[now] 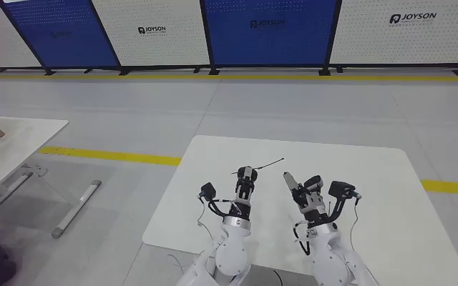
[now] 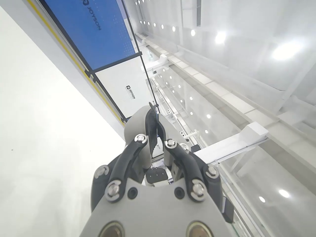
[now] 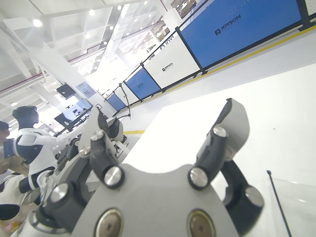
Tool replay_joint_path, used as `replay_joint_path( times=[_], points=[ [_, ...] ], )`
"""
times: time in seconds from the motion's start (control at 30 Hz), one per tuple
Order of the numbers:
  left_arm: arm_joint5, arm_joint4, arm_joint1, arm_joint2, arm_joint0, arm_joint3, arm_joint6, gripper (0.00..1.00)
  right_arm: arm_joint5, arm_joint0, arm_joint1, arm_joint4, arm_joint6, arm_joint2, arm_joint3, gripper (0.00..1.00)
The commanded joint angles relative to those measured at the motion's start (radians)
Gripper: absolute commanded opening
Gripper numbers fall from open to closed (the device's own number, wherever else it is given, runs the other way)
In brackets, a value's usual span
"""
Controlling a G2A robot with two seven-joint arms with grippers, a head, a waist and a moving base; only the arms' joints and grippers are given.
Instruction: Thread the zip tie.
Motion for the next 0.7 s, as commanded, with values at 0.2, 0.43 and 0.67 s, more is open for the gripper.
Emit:
replay_joint_path(
  times=[0.2,0.43,0.67],
  points=[
    [0.005,-0.066,-0.004,-0.001,0.012,-0.050,-0.030,0.00,-0.029,0.056,0.010,-0.104,0.105,0.002,0.042,1.00],
    [0.005,-0.065,-0.004,-0.002,0.011,-0.049,-0.032,0.00,-0.019,0.054,0.010,-0.097,0.101,0.005,0.048,1.00],
    [0.002,-0.061,-0.006,0.008,0.013,-0.042,-0.054,0.00,0.044,0.083,0.001,-0.104,0.117,-0.047,0.084,1.00]
  ],
)
